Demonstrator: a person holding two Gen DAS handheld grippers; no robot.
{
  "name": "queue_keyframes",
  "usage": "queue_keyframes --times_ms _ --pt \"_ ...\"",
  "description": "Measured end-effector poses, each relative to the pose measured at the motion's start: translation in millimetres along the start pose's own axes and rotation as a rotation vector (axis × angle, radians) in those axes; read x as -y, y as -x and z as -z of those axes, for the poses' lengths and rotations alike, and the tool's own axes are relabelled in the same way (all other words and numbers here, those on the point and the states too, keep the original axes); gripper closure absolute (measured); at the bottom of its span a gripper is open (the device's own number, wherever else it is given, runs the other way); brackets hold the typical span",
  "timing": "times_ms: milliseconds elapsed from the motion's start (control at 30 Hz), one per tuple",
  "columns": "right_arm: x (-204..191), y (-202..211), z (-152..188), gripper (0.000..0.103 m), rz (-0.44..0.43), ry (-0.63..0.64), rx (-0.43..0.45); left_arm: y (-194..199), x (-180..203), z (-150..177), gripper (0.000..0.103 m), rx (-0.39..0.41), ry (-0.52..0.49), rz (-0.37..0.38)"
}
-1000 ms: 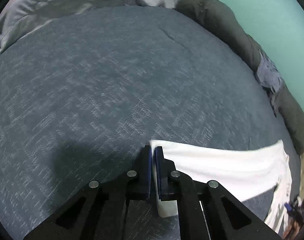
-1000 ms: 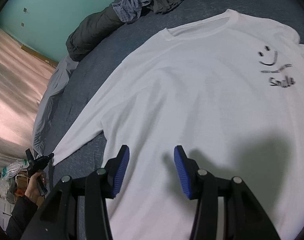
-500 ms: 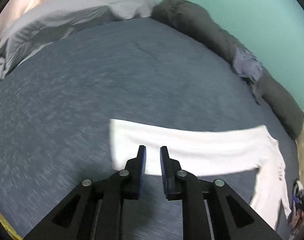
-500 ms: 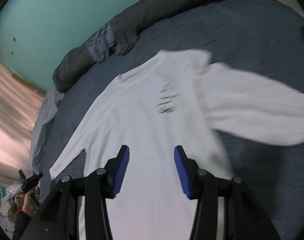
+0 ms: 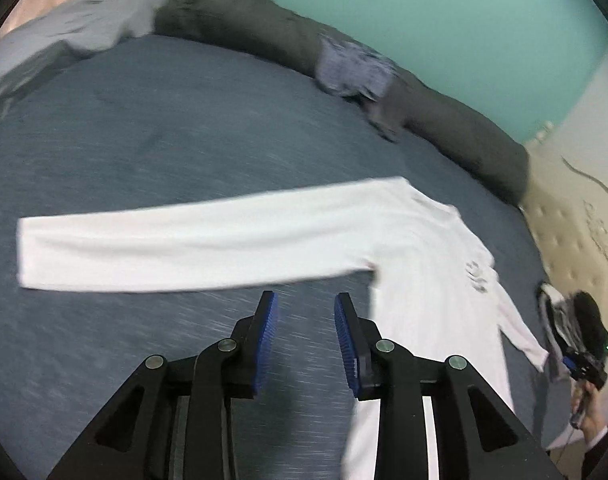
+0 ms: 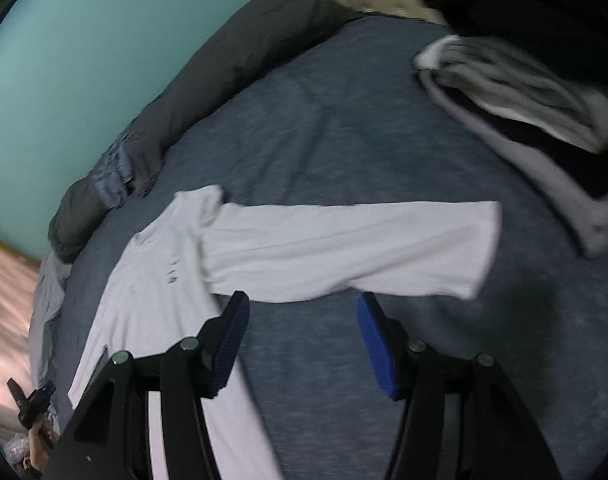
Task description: Fold clothes
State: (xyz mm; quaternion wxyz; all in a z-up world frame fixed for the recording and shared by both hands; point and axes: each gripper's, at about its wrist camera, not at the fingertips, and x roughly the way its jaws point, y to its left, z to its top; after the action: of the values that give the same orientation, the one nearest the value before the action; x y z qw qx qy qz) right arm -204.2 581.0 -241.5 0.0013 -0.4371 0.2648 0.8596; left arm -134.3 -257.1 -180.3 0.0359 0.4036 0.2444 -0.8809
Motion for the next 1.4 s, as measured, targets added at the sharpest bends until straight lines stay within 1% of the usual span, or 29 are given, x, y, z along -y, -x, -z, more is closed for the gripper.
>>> queue_keyframes --times_ms 100,233,467,533,567,600,700,800,867,900,933,967,1033,1133,1300,1400 --pt "29.2 5.3 3.0 0.046 0.024 -0.038 0.010 -13.5 26.7 10.4 0.068 -0.012 -0.027 0.023" --pt "53.2 0.9 4.5 0.046 0.045 -0.054 0.002 -34.9 63.2 26.4 0.067 -0.039 -0.063 0.041" --pt "94.8 -21.4 6.1 0.046 0.092 -0.117 -0.009 -71.2 95.5 54.4 0.066 -0.056 -0.076 0.075" --pt "100.4 -31.0 6.2 0.046 0.095 -0.117 -0.023 -82.6 103.9 64.0 0.062 -0.066 -0.084 0.081" --pt "101.9 -34.7 5.8 0.046 0.099 -0.114 -0.026 -88.5 107.7 68.7 0.058 -0.071 -0.088 0.083" --pt "103.6 -38.4 5.4 0.046 0.102 -0.114 -0.029 -93.0 110.7 72.8 0.057 -0.071 -0.093 0.081" --pt "109.7 -48.2 4.2 0.046 0.104 -0.141 -0.030 -101.0 118.3 83.1 0.057 -0.057 -0.112 0.064" --pt "109.1 -57.0 3.3 0.047 0.149 -0.122 -0.038 -107.8 120.1 90.2 0.057 -0.053 -0.096 0.069" --pt "110.8 -61.0 3.5 0.057 0.169 -0.118 -0.035 -113.7 119.6 94.6 0.056 -0.059 -0.081 0.076" --pt "111.8 -62.9 3.6 0.060 0.177 -0.118 -0.035 -117.2 119.5 97.0 0.056 -0.064 -0.078 0.078" --pt "112.9 -64.4 3.6 0.069 0.180 -0.120 -0.037 -120.4 119.8 99.8 0.056 -0.068 -0.081 0.074" --pt "112.9 -65.9 3.4 0.080 0.182 -0.114 -0.040 -123.2 120.1 102.4 0.056 -0.070 -0.084 0.072" --pt "109.6 -67.3 3.2 0.094 0.191 -0.080 -0.045 -127.3 119.0 106.9 0.056 -0.072 -0.073 0.079" --pt "104.9 -61.6 1.6 0.097 0.207 -0.043 -0.023 -131.4 116.4 112.6 0.056 -0.074 -0.057 0.083" --pt "104.1 -32.2 -6.6 0.099 0.243 -0.005 0.057 -132.9 115.2 117.3 0.056 -0.077 -0.053 0.083" --pt "107.5 -18.0 -10.0 0.099 0.277 0.027 0.080 -130.2 115.7 117.5 0.056 -0.069 -0.046 0.091"
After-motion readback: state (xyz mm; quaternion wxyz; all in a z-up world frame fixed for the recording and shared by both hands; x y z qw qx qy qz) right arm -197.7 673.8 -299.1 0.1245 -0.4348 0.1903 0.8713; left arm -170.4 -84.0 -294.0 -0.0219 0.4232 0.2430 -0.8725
